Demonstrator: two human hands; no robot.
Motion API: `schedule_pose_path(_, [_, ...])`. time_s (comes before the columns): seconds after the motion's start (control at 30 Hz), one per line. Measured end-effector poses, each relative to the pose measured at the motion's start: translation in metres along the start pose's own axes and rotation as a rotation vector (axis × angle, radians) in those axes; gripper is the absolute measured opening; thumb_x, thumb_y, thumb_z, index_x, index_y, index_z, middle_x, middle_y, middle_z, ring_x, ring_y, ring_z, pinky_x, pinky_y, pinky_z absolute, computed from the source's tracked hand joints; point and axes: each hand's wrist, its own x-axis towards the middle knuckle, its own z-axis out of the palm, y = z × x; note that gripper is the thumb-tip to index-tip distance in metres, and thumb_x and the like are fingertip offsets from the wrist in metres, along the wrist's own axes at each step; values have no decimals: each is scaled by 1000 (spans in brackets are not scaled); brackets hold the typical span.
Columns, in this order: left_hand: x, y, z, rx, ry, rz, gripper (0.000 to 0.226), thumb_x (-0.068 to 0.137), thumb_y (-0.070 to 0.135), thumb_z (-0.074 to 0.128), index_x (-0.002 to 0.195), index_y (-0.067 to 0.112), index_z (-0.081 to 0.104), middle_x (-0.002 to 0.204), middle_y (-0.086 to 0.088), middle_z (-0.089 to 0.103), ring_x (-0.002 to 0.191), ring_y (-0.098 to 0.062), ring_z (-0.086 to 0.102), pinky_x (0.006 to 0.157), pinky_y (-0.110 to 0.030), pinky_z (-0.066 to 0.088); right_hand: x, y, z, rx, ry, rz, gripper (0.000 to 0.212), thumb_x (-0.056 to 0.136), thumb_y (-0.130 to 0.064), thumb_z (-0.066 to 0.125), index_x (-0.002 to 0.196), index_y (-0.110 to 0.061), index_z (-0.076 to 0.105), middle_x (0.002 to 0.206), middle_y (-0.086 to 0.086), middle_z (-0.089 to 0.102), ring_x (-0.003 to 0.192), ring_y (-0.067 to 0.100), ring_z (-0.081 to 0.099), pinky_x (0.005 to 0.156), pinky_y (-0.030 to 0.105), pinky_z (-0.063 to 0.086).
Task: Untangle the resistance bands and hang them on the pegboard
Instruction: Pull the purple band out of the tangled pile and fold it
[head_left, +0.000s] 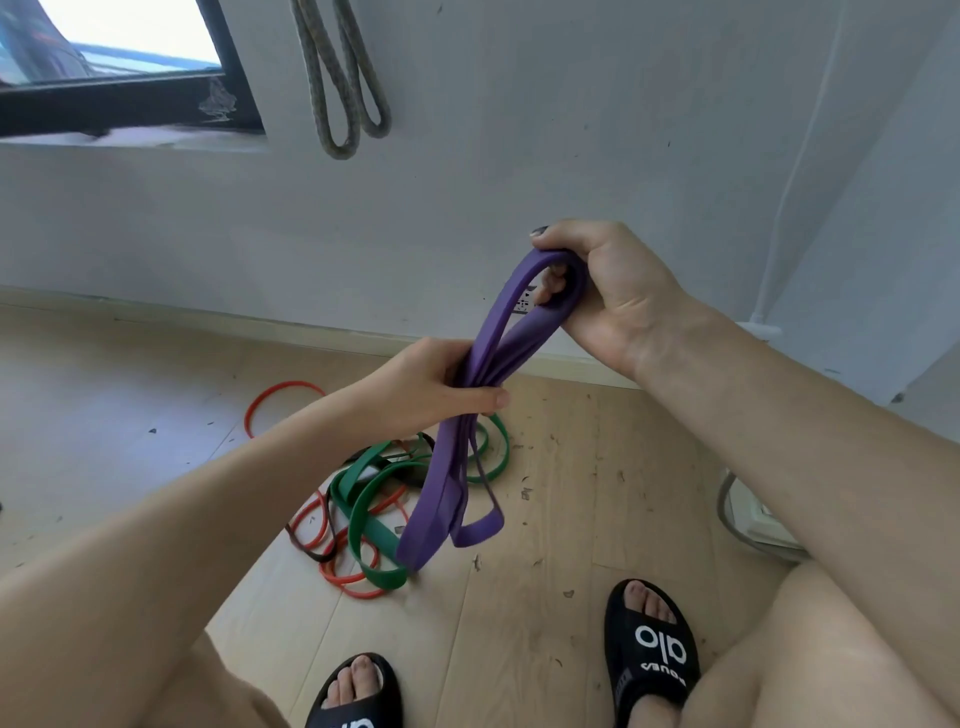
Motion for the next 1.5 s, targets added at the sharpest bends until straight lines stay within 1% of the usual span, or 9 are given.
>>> schedule_pose_path(0.13, [-2, 3, -5, -29, -12, -2, 19, 97, 33, 68, 109, 18, 64, 87, 4, 77, 84, -7, 73, 80, -28, 58, 9, 0, -15, -173, 37, 45, 16, 88, -4, 59, 74, -12, 55, 59, 3, 46, 50, 15, 45, 60, 31, 44])
schedule_pose_path(0.3, [-8, 5, -7, 151, -103, 3, 24, 99, 38, 63, 106, 15, 59, 79, 5, 69, 68, -3, 70, 67, -20, 55, 13, 10, -27, -1038, 131, -243, 25, 84, -6, 57, 107, -15, 60, 91, -2, 64, 83, 16, 60, 71, 21, 46])
schedule_pose_path(0.4, [-8, 8, -5, 210, -90, 7, 22, 97, 38, 67, 99, 17, 59, 70, 5, 69, 61, -3, 68, 62, -18, 51, -6, 17, -1, -1172, -125, -530, 25, 97, -12, 48, 118, -19, 62, 101, -2, 70, 88, 16, 64, 77, 19, 48])
schedule_pose_path(0.5, [-7, 14, -3, 166, -81, 23, 16, 94, 30, 71, 84, 21, 63, 65, 2, 71, 60, -10, 69, 63, -24, 55, -22, 34, 15, -1294, -437, -394, 29, 108, -34, 37, 123, -25, 59, 98, -3, 69, 91, 16, 65, 82, 35, 48])
schedule_pose_path(0.63, [-14, 15, -7, 89, -39, 7, 28, 92, 21, 74, 67, 27, 62, 58, 5, 67, 54, -4, 62, 57, -15, 47, -18, 50, 10, -1398, -510, -158, 47, 105, -60, 25, 121, -27, 55, 99, 0, 67, 88, 17, 64, 76, 34, 47])
schedule_pose_path(0.83, [-18, 6, -15, 108, 16, 5, 20, 84, 29, 82, 83, 20, 63, 66, 6, 66, 59, -4, 61, 59, -17, 49, -10, 43, 19, -1444, -407, -345, 54, 99, -68, 36, 111, -21, 58, 86, -4, 69, 82, 15, 65, 72, 36, 50])
schedule_pose_path(1.03, [-20, -28, -8, 267, -74, -15, 29, 84, 32, 81, 97, 16, 61, 88, -3, 69, 80, -21, 67, 81, -45, 57, -6, 17, 14, -1230, -187, -496, 44, 101, -61, 44, 91, -21, 60, 57, -5, 54, 53, 8, 48, 57, 33, 39])
schedule_pose_path(1.23, [-15, -38, -13, 155, 10, 26, 16, 91, 28, 75, 95, 19, 63, 84, 2, 68, 76, -15, 65, 76, -38, 56, 10, 4, -16, -1264, -29, -529, 52, 100, -61, 46, 84, -14, 61, 76, 9, 69, 72, 25, 63, 73, 42, 52])
schedule_pose_path(1.5, [-19, -52, -26, 135, -44, -37, 27, 86, 45, 78, 92, 24, 62, 74, 2, 63, 67, -14, 60, 67, -33, 48, 14, 14, -51, -1257, -261, -205, 56, 105, -50, 42, 85, 0, 56, 59, -2, 48, 56, 16, 48, 62, 36, 46])
